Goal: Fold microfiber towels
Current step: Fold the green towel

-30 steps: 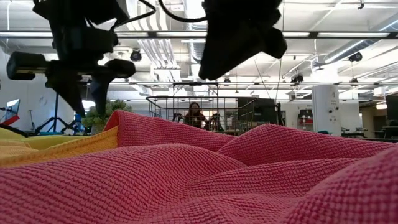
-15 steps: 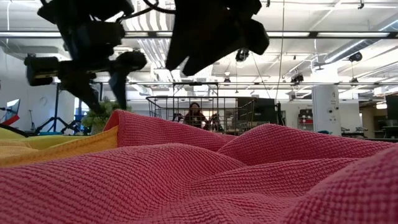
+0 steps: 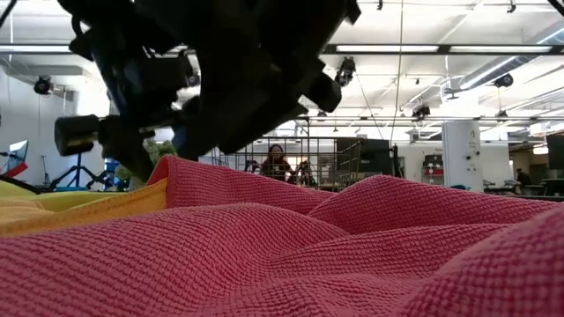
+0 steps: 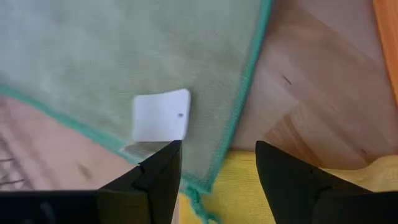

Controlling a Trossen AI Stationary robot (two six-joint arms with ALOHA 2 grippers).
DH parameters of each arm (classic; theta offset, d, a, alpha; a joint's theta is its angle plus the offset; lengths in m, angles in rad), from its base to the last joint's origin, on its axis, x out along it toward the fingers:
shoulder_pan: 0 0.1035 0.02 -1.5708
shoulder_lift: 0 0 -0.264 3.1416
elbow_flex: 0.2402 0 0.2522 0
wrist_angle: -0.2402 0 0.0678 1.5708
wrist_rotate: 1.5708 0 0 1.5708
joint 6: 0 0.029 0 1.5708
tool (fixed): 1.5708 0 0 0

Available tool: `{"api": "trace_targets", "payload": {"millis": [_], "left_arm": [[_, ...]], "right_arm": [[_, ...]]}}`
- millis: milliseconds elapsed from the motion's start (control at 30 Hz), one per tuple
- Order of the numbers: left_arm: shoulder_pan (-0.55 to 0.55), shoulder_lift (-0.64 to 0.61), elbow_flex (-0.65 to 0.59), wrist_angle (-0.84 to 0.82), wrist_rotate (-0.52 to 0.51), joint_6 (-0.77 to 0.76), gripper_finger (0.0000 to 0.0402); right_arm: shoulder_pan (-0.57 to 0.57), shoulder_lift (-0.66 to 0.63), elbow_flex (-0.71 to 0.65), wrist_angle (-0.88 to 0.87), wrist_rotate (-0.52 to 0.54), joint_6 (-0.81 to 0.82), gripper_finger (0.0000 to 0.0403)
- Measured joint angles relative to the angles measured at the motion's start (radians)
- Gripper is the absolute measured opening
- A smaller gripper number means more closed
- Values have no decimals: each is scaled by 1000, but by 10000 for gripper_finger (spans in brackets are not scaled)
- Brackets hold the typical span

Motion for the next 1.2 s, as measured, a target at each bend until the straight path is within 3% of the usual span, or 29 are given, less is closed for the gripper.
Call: {"api": "trace_targets", "payload": {"millis": [400, 967, 1067, 1200], "left_arm": [[1, 58, -6, 81, -41, 26, 189], [3, 159, -1, 165, -102, 54, 189], [3, 160, -5, 172, -99, 52, 175], [4, 162, -6, 184, -98, 52, 129]], "right_arm": [[-18, 84, 59, -6, -6, -11, 123], [-48, 85, -1, -39, -91, 65, 123], [-59, 85, -9, -40, -89, 94, 120], [-76, 84, -14, -40, -104, 114, 91]]}}
